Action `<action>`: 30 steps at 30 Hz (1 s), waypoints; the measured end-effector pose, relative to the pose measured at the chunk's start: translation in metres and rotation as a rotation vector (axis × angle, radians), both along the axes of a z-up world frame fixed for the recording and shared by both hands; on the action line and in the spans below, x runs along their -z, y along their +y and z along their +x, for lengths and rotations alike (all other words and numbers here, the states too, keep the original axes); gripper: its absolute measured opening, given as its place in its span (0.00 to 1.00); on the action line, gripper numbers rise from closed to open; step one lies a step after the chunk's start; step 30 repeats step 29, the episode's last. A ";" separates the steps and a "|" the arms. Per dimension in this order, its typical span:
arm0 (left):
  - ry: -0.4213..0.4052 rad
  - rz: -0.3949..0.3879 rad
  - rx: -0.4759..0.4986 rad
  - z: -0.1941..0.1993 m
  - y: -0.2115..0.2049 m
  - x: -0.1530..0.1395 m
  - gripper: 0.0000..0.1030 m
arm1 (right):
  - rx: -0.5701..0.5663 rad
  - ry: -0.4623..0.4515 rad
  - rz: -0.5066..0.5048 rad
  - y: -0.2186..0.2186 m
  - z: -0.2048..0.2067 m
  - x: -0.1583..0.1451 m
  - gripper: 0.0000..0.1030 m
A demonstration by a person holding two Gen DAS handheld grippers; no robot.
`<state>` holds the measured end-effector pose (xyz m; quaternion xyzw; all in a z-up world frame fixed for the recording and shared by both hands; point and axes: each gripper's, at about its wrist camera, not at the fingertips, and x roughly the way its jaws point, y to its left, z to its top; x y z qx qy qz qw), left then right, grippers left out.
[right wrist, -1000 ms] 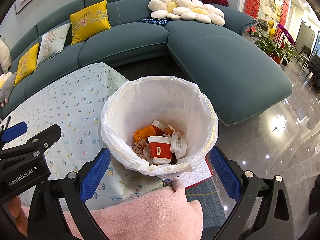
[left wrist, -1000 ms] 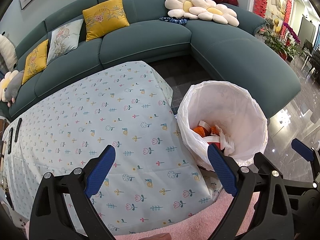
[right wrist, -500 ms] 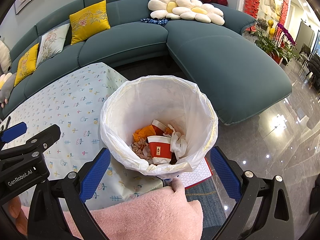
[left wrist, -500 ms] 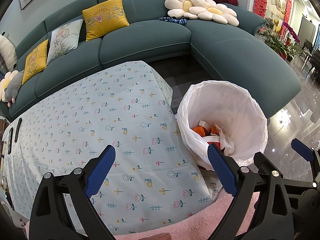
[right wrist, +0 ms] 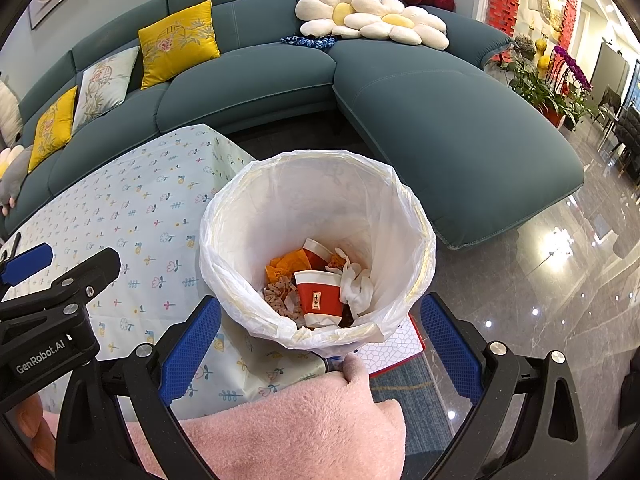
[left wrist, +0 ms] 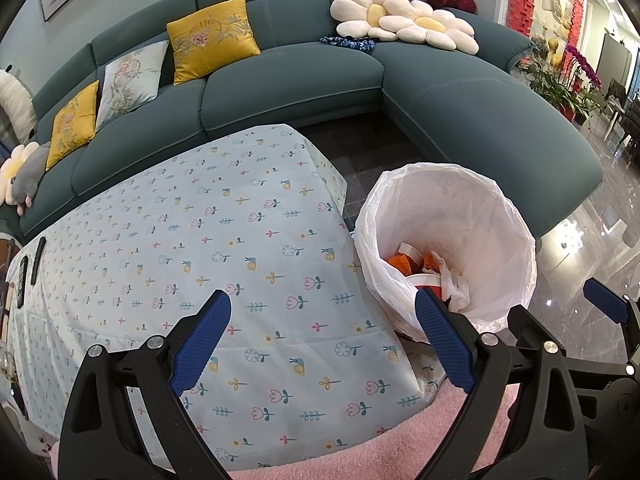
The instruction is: Collect trash
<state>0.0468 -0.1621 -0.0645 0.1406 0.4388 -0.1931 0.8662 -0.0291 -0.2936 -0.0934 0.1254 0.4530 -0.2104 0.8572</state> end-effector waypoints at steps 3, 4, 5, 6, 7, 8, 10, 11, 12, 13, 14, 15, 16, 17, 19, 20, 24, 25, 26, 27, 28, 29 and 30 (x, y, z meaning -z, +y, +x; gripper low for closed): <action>-0.006 0.004 -0.001 0.000 0.000 0.000 0.86 | 0.001 0.001 0.000 -0.001 -0.001 0.000 0.93; -0.005 0.005 0.000 0.000 0.000 0.001 0.86 | 0.002 0.001 0.000 0.000 -0.001 0.001 0.93; -0.005 0.006 -0.002 0.000 0.000 0.001 0.86 | 0.003 0.001 0.000 0.000 -0.003 0.002 0.93; -0.005 0.006 -0.002 0.000 0.000 0.001 0.86 | 0.004 0.001 0.000 -0.001 -0.003 0.002 0.93; -0.005 0.006 -0.001 0.001 0.000 0.001 0.86 | 0.004 0.001 -0.002 -0.001 -0.003 0.002 0.93; -0.005 0.007 -0.002 0.001 0.000 0.001 0.86 | 0.005 0.001 -0.003 0.000 -0.004 0.003 0.93; -0.005 0.008 0.000 0.001 0.000 0.002 0.86 | 0.006 0.002 -0.003 0.000 -0.005 0.003 0.93; -0.006 0.009 0.000 0.001 0.000 0.002 0.86 | 0.006 0.001 -0.002 0.000 -0.005 0.003 0.93; -0.005 0.009 0.001 0.001 0.000 0.002 0.86 | 0.006 0.002 -0.002 -0.001 -0.005 0.003 0.93; -0.006 0.010 0.001 0.001 0.000 0.002 0.86 | 0.006 0.002 -0.002 0.000 -0.005 0.004 0.93; -0.006 0.011 0.002 0.001 0.000 0.002 0.86 | 0.006 0.002 -0.002 -0.001 -0.006 0.004 0.93; -0.006 0.011 0.002 0.001 0.000 0.002 0.86 | 0.006 0.003 -0.003 -0.001 -0.006 0.004 0.93; -0.006 0.010 0.002 0.001 0.000 0.002 0.86 | 0.006 0.002 -0.002 0.000 -0.005 0.004 0.93; -0.006 0.010 0.001 0.000 0.000 0.002 0.86 | 0.007 0.002 -0.002 0.000 -0.005 0.004 0.93; -0.005 0.009 0.003 0.000 0.000 0.002 0.86 | 0.006 0.002 -0.003 0.000 -0.005 0.004 0.93; -0.005 0.009 0.003 0.000 0.000 0.002 0.86 | 0.006 0.002 -0.003 -0.001 -0.006 0.004 0.93; 0.011 0.001 0.004 0.001 0.001 0.002 0.86 | 0.007 0.003 -0.003 -0.001 -0.006 0.004 0.93; 0.012 -0.002 0.005 0.001 0.000 0.003 0.86 | 0.009 0.003 -0.002 -0.001 -0.006 0.005 0.93; 0.010 -0.004 0.006 0.000 0.001 0.003 0.86 | 0.011 0.003 -0.002 -0.002 -0.007 0.006 0.93; 0.007 -0.006 0.010 0.000 0.001 0.003 0.86 | 0.012 0.003 -0.003 -0.002 -0.008 0.006 0.93; 0.004 -0.006 0.014 -0.001 0.001 0.003 0.86 | 0.013 0.004 -0.002 -0.002 -0.008 0.006 0.93; 0.001 -0.007 0.016 -0.002 0.000 0.002 0.86 | 0.015 0.004 -0.003 -0.003 -0.009 0.007 0.93; 0.001 -0.007 0.016 -0.002 0.000 0.002 0.86 | 0.015 0.004 -0.003 -0.003 -0.009 0.007 0.93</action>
